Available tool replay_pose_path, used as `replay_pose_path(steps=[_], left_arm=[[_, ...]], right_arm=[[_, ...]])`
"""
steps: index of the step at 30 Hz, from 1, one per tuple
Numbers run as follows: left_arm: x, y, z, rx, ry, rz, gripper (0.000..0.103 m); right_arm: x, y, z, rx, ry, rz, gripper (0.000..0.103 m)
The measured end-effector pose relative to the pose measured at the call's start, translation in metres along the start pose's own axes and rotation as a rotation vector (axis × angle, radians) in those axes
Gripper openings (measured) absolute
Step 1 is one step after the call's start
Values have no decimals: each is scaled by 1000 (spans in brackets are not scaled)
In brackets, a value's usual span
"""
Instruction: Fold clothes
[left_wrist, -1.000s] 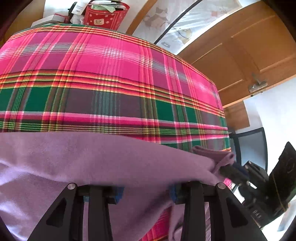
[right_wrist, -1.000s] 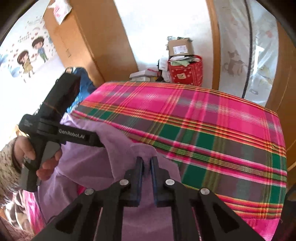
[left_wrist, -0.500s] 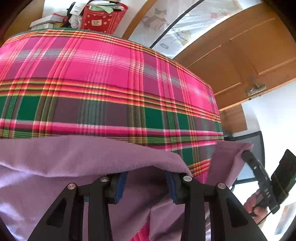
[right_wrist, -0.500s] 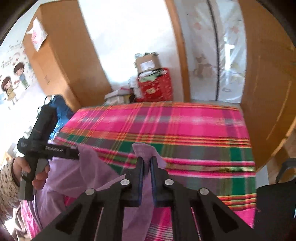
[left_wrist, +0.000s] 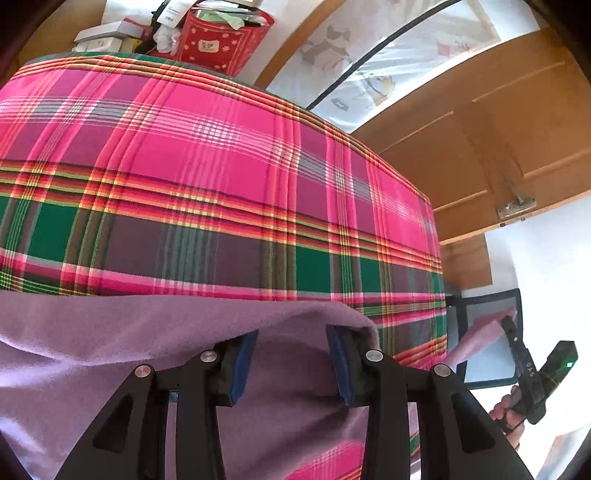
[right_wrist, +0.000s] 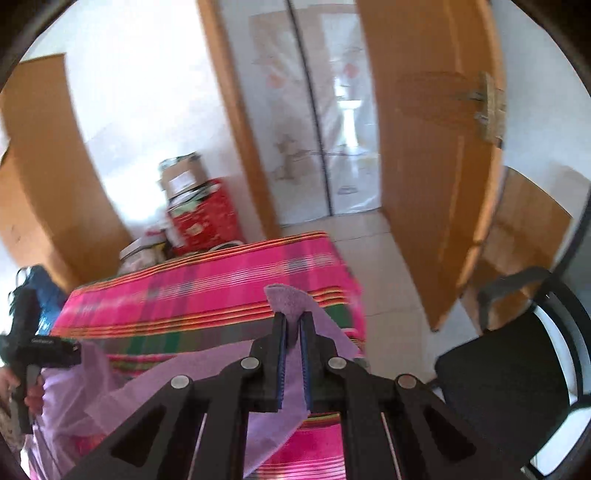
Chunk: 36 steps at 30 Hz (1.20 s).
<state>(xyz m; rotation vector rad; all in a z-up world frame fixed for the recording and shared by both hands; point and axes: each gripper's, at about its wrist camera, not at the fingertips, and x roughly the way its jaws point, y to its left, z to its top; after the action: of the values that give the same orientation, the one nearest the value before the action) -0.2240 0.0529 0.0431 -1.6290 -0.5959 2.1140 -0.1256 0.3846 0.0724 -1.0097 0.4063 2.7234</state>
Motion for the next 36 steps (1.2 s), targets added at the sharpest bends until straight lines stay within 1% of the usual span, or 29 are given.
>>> replay_pose_path(steps=[5,9,15,18,23,25,29,33,36], left_arm=[[4,-2,2,1,2,4,39],[4,-4,6,1,-13,4,39],[10,1,15,-30,-40,23,39],[16,5,16,-41,-35,28,39],[25,5,17,-28,-20,38,39],[25,2,17,-13,-12,37,39],[26,-6,14,29,2,24,39],[17,-14,3,89,6,17,39],[8,-23,-7,146,25,-10,39]], right_arm=[[5,-30,-4,36,-14,-96,8],[10,-53,-6,70,-17,-162,8],[19,-84,-9,128,-10,-223,8],[27,-93,-11,144,3,-240,8],[39,-98,-11,132,14,-278,8],[45,-99,-8,124,18,-294,8],[65,-97,-1,111,63,-305,8],[81,-96,-1,97,94,-322,8],[90,-96,-2,90,114,-334,8]])
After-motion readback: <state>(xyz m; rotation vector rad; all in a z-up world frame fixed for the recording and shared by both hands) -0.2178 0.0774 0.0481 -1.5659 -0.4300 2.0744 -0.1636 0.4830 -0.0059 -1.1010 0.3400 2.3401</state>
